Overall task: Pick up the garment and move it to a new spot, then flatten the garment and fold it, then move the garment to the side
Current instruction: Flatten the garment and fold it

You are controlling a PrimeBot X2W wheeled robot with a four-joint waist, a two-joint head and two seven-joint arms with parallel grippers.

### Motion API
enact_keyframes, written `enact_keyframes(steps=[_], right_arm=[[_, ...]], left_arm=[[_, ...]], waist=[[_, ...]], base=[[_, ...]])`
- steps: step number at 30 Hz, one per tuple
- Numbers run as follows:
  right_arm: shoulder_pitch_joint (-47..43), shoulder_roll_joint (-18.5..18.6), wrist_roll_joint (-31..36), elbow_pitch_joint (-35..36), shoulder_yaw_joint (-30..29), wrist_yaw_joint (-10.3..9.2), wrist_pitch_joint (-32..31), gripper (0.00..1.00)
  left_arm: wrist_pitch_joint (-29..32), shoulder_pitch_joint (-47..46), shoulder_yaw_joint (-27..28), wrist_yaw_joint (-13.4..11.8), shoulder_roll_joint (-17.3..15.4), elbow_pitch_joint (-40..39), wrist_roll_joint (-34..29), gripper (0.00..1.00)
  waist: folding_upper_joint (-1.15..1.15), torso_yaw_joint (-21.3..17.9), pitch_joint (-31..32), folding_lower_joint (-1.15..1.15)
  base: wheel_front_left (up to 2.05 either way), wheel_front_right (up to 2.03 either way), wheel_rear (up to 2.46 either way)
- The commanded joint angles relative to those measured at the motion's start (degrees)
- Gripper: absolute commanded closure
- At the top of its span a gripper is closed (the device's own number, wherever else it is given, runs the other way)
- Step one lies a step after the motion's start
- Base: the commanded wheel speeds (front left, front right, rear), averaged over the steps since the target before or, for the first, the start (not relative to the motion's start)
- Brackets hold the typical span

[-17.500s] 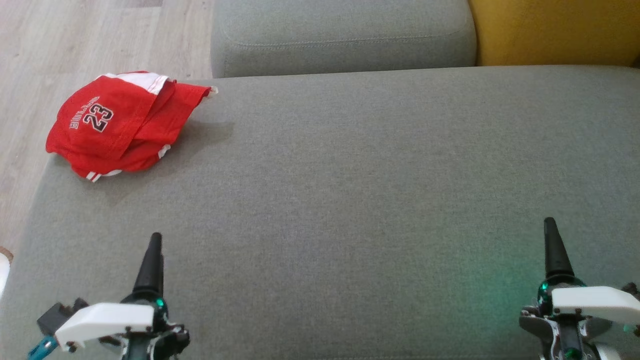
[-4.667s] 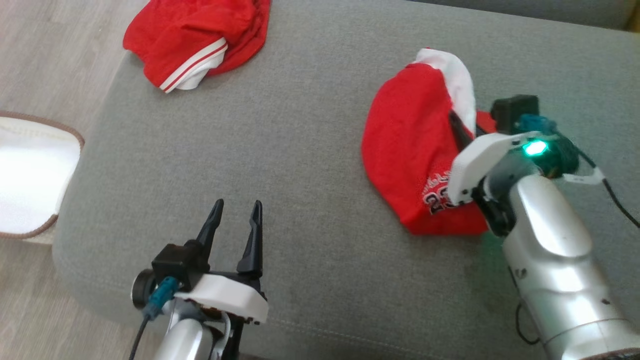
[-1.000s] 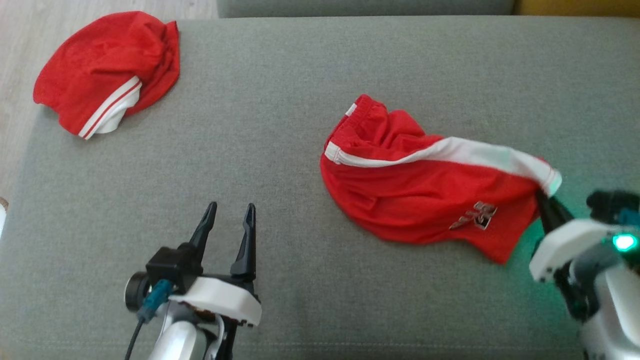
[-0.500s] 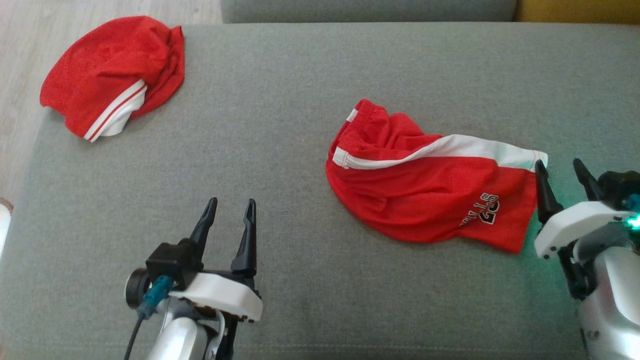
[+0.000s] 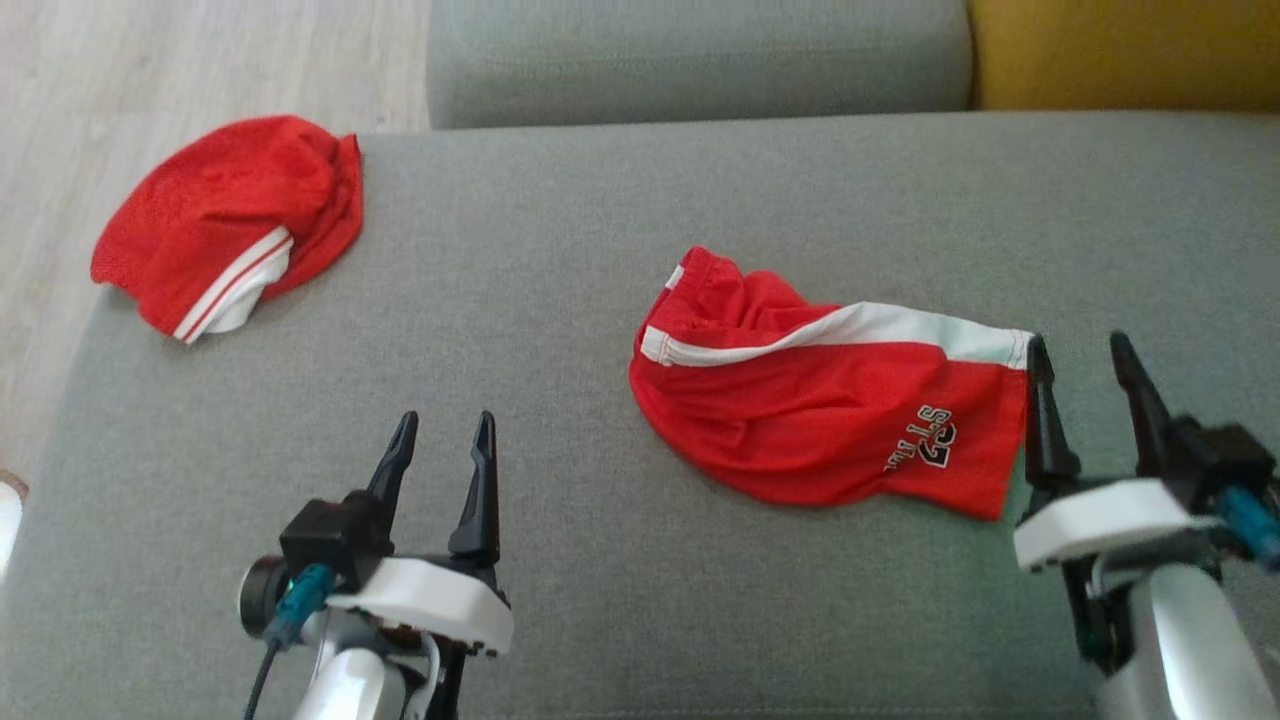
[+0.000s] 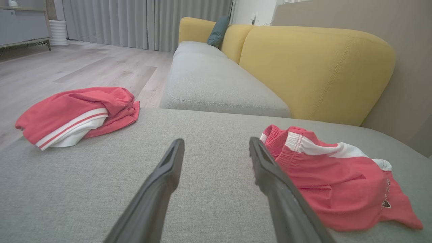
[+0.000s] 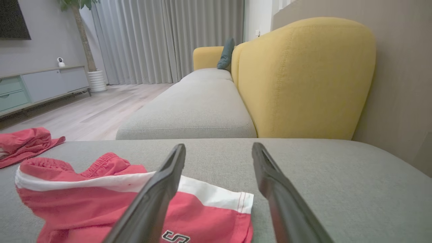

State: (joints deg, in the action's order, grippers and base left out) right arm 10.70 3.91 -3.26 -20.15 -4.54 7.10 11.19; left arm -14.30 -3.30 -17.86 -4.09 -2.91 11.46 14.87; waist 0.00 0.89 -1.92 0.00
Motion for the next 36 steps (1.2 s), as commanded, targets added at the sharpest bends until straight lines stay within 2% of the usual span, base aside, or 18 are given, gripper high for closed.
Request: enact_keyframes(steps=[1, 4, 11, 17, 36], right_arm=[[-0.7, -0.5, 0.8, 3.7, 0.9, 0.39, 0.9, 0.0], [-4.0, -0.9, 0.7, 6.4, 1.3, 0.39, 1.2, 0.0], [-8.9, -1.0, -4.0, 9.9, 4.7, 0.39, 1.8, 0.0], [-10.0, -1.0, -6.0, 9.7, 6.6, 0.39, 1.8, 0.0], [-9.9, -1.0, -5.4, 9.6, 6.9, 0.39, 1.0, 0.0]], left_arm=[[-0.7, -0.9, 1.9, -0.3, 0.0, -1.6, 0.4, 0.0], [-0.7, -0.2, 1.8, -0.6, 0.0, -1.9, 0.9, 0.0], [-0.7, 1.5, 2.2, -1.1, 0.0, -2.2, 0.9, 0.0], [-0.7, 1.9, 2.3, -1.1, 0.0, -2.0, 0.6, 0.0], [-0.7, 1.9, 2.1, -0.8, 0.0, -1.6, 0.4, 0.0]], waist=[[0.0, 0.1, 1.3, 0.0], [0.0, 0.5, 2.1, 0.0], [0.0, 1.2, 2.9, 0.0], [0.0, 1.6, 3.2, 0.0], [0.0, 1.6, 2.8, 0.0]], base=[[0.0, 0.0, 0.0], [0.0, 0.0, 0.0], [0.0, 0.0, 0.0], [0.0, 0.0, 0.0], [0.0, 0.0, 0.0]])
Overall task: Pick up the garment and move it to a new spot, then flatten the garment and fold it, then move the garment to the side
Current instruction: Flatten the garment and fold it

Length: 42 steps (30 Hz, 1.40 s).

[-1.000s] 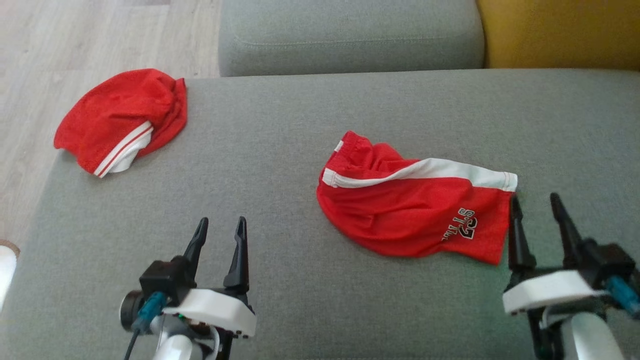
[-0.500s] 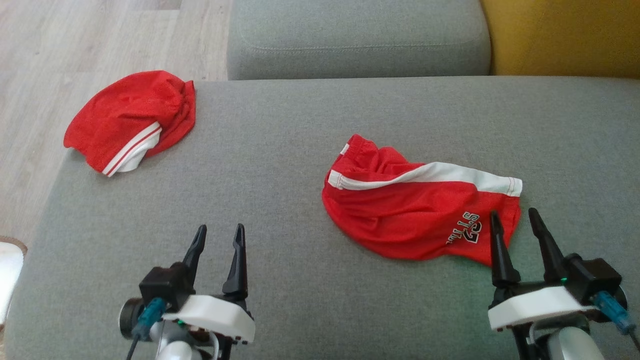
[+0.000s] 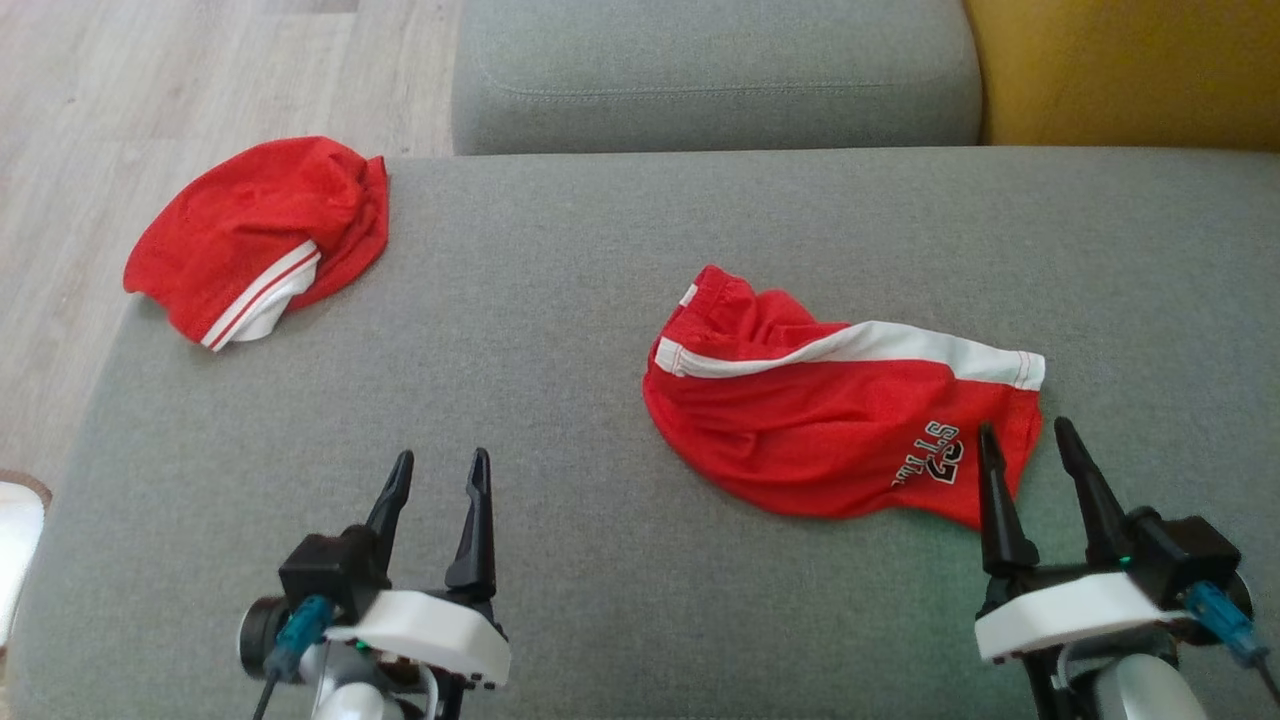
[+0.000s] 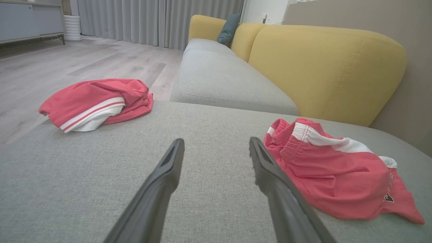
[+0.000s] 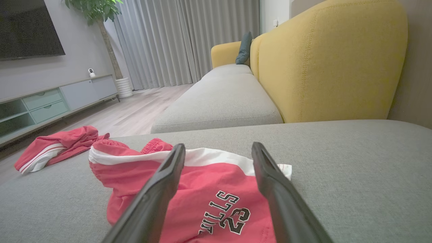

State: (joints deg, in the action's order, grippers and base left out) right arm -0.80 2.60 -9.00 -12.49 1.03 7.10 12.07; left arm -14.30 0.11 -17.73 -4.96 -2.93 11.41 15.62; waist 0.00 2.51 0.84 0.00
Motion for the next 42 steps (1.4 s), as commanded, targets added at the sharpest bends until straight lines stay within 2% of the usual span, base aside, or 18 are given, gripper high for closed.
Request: enact_keyframes(steps=[1, 5, 12, 17, 22, 28, 42], right_arm=[[1.6, 0.3, 0.3, 1.9, 1.4, 0.39, 0.0, 0.0], [1.7, 0.3, 0.2, 2.0, 1.5, 0.39, -0.1, 0.0], [2.6, 0.3, 0.3, 2.3, 1.7, 0.39, -0.4, 0.0], [4.1, 0.3, 0.3, 2.1, 2.1, 0.39, -0.2, 0.0], [5.5, 0.3, 0.1, 1.7, 2.1, 0.39, 0.2, 0.0], [6.6, 0.3, -0.1, 1.1, 2.0, 0.39, 0.9, 0.0], [7.6, 0.3, -0.2, 0.0, 1.3, 0.39, 1.9, 0.0]], left_arm=[[-0.7, -1.5, 1.9, 0.1, 0.1, -1.5, -0.4, 0.0], [-0.7, -2.3, 1.0, 0.9, 0.0, -0.3, -0.7, 0.0], [5.5, -10.8, -5.0, 7.5, -0.2, 2.9, -1.6, 0.0], [10.8, -19.4, -8.5, 10.5, -0.1, 5.9, 0.4, 0.0], [14.2, -24.9, -10.0, 11.6, -0.4, 9.4, 2.5, 0.0], [14.6, -29.8, -9.8, 12.1, -1.3, 12.5, 4.5, 0.0], [17.1, -31.4, -12.6, 12.4, -3.6, 12.8, 8.2, 0.0]], waist=[[0.0, 0.0, -0.1, 0.0], [0.0, -0.2, -0.6, 0.0], [0.0, -1.3, -3.2, 0.0], [0.0, -3.5, -6.4, 0.0], [0.0, -5.6, -9.1, 0.0], [0.0, -7.4, -11.5, 0.0], [0.0, -7.9, -12.6, 0.0]], base=[[0.0, 0.0, 0.0], [0.0, 0.0, 0.0], [0.0, 0.0, 0.0], [0.0, 0.0, 0.0], [0.0, 0.0, 0.0], [0.0, 0.0, 0.0], [0.0, 0.0, 0.0]])
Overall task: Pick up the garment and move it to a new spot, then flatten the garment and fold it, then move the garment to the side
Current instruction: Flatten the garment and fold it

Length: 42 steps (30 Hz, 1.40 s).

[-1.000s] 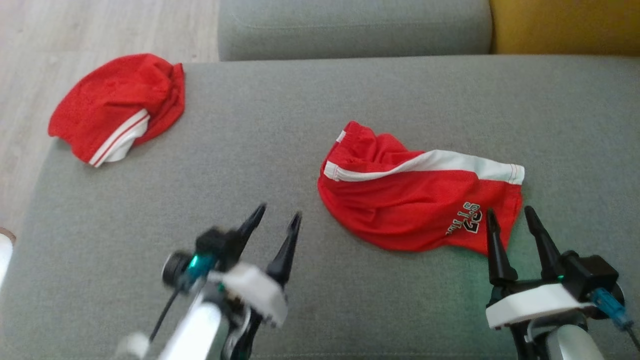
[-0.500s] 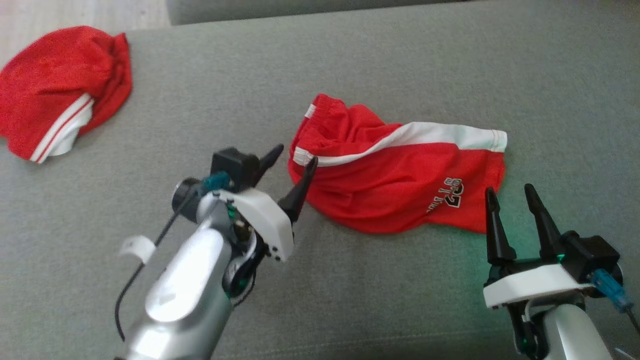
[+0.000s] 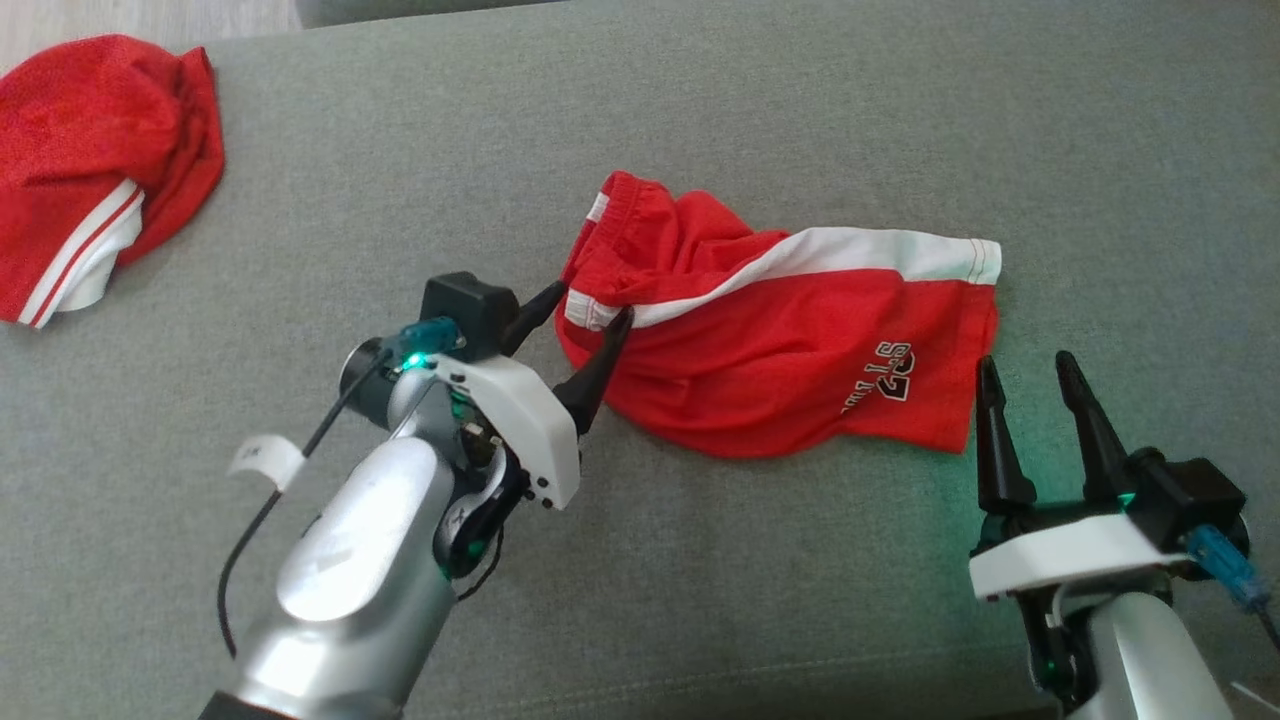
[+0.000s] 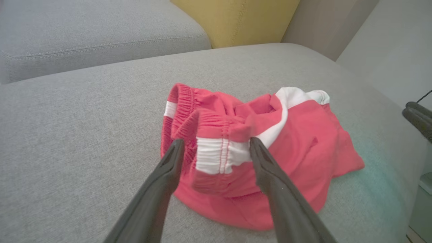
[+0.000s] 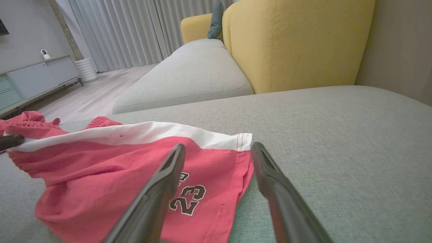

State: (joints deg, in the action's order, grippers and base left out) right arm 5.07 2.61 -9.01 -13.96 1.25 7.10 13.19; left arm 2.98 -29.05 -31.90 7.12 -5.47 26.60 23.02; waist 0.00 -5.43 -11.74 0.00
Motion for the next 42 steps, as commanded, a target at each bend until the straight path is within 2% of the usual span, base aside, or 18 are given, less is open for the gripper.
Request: enact_keyframes(steps=[1, 6, 8, 9, 11, 13, 14, 16, 25, 29, 32, 37, 42], right_arm=[[1.8, 0.3, -0.2, 1.4, 1.1, 0.39, 0.8, 0.0], [1.8, 0.3, -0.1, 1.2, 1.1, 0.39, 0.9, 0.0], [2.0, 0.3, -0.1, 1.1, 1.3, 0.39, 1.0, 0.0], [2.0, 0.3, -0.1, 1.1, 1.4, 0.39, 1.0, 0.0], [2.2, 0.3, -0.1, 1.1, 1.5, 0.39, 1.0, 0.0], [2.2, 0.3, -0.1, 1.0, 1.4, 0.39, 1.0, 0.0], [2.2, 0.3, -0.1, 1.0, 1.3, 0.39, 1.0, 0.0], [2.2, 0.3, 0.0, 1.0, 1.1, 0.39, 1.1, 0.0], [3.4, 0.3, -1.2, 1.1, -2.9, 0.39, 0.2, 0.0], [7.0, 0.3, 1.5, 0.8, -6.5, 0.39, -3.6, 0.0], [9.5, 0.3, 2.0, -0.1, -6.9, 0.39, -6.6, 0.0], [16.1, 0.6, 1.3, -6.2, -5.0, 0.39, -15.7, 0.0], [21.4, 3.0, -0.7, -13.3, -3.5, 0.39, -20.1, 0.0]], left_arm=[[-0.2, -2.0, 1.6, 0.3, -1.1, -2.9, 1.1, 0.0], [1.3, -0.9, 1.2, 0.3, -1.8, -5.0, 2.3, 0.0], [1.8, -0.6, 1.0, 0.3, -2.1, -5.4, 2.5, 0.12], [2.0, -0.5, 0.9, 0.3, -2.2, -5.5, 2.6, 0.19], [2.4, -0.4, 0.8, 0.1, -2.4, -5.7, 2.7, 0.49], [2.6, -0.4, 0.8, 0.0, -2.4, -6.1, 2.8, 0.62], [2.7, -0.3, 0.7, 0.0, -2.5, -6.3, 2.9, 0.73], [2.6, -0.2, 0.8, -0.1, -2.8, -6.8, 3.0, 1.0], [0.6, 4.7, 2.2, -2.8, -4.0, -11.8, 3.9, 1.0], [-0.4, 7.5, 2.7, -4.1, -4.2, -13.4, 4.5, 1.0], [-0.9, 8.4, 2.7, -4.5, -3.9, -13.7, 4.7, 1.0], [-2.2, 9.3, 2.2, -5.1, -2.9, -13.6, 4.8, 1.0], [-3.0, 9.2, 1.6, -5.3, -2.1, -13.0, 4.8, 1.0]], waist=[[0.0, 0.1, 0.0, 0.0], [0.0, 0.3, 0.1, 0.0], [0.0, 0.2, 0.0, 0.0], [0.0, 0.1, 0.0, 0.0], [0.0, -0.1, 0.0, 0.0], [0.0, -0.2, -0.1, 0.0], [0.0, -0.2, -0.1, 0.0], [0.0, -0.3, 0.0, 0.0], [0.0, 0.8, 0.4, 0.0], [0.0, 1.5, 0.4, 0.0], [0.0, 1.7, 0.3, 0.0], [0.0, 2.3, 0.2, 0.0], [0.0, 3.1, -0.3, 0.0]], base=[[0.0, 0.0, 0.0], [0.0, 0.0, 0.0], [0.0, 0.0, 0.0], [0.0, 0.0, 0.0], [0.0, 0.0, 0.0], [0.0, 0.0, 0.0], [0.0, 0.0, 0.0], [0.0, 0.0, 0.0], [0.0, 0.0, 0.0], [0.0, 0.0, 0.0], [0.0, 0.0, 0.0], [0.0, 0.0, 0.0], [0.0, 0.0, 0.0]])
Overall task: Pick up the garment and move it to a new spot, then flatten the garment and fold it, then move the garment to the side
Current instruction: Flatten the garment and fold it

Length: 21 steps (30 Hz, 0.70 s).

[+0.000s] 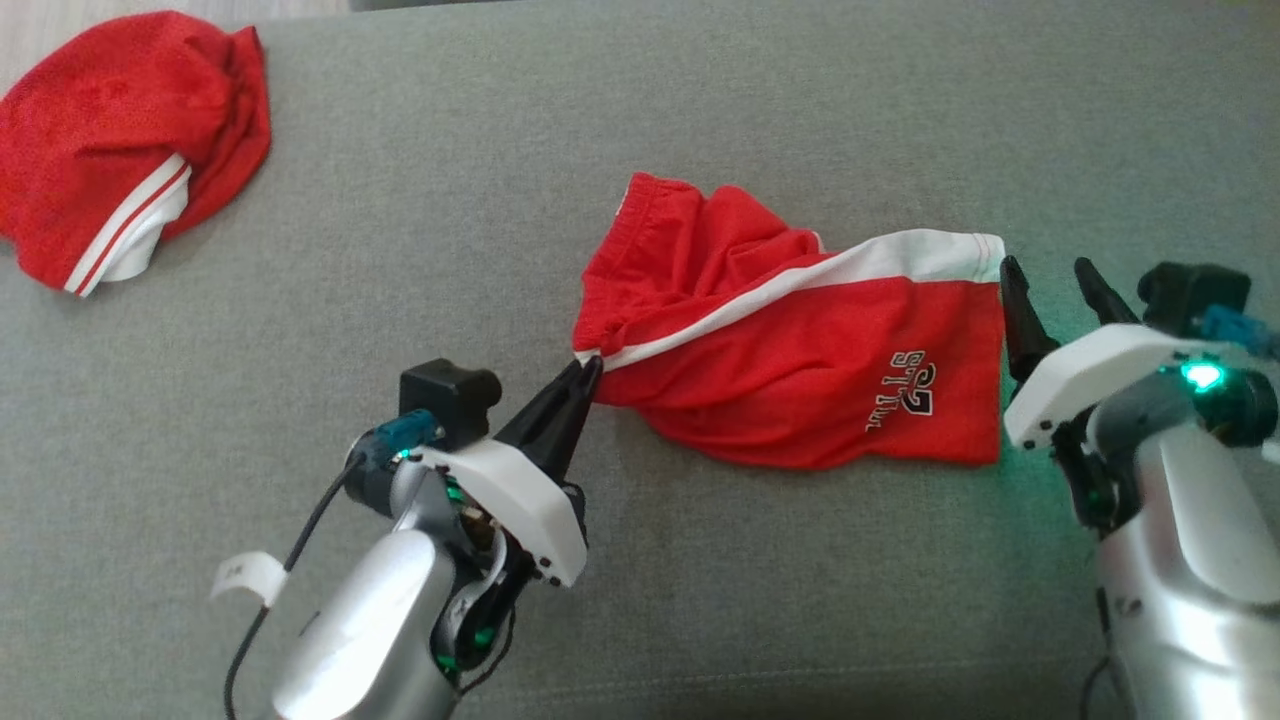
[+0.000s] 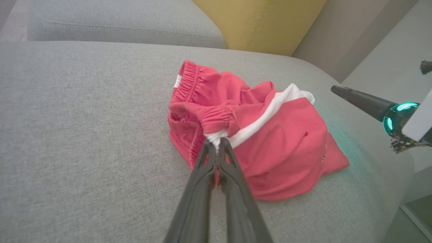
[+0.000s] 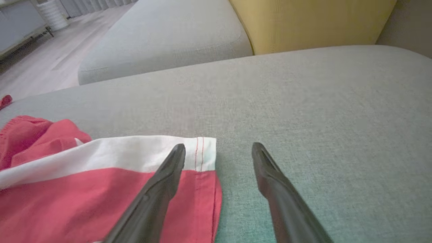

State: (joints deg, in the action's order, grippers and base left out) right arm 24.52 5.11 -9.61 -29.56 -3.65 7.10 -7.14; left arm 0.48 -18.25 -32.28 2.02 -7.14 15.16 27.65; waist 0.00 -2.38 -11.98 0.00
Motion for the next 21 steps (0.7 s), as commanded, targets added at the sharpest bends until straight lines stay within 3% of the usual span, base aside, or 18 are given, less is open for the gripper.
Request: enact_keyframes(steps=[1, 21], right_arm=[[2.9, 0.9, -0.3, 0.9, 1.8, 0.39, -0.3, 0.0], [15.0, 2.2, -8.4, -17.2, 10.5, 0.39, -2.0, 0.0]], left_arm=[[-0.6, -1.7, 1.9, -0.2, -0.4, -1.5, 0.2, 1.0], [-1.1, -3.3, 0.8, -0.4, -0.3, -0.8, 0.2, 1.0]], waist=[[0.0, 0.2, -0.3, 0.0], [0.0, 1.1, -3.6, 0.0]], base=[[0.0, 0.0, 0.0], [0.0, 0.0, 0.0]])
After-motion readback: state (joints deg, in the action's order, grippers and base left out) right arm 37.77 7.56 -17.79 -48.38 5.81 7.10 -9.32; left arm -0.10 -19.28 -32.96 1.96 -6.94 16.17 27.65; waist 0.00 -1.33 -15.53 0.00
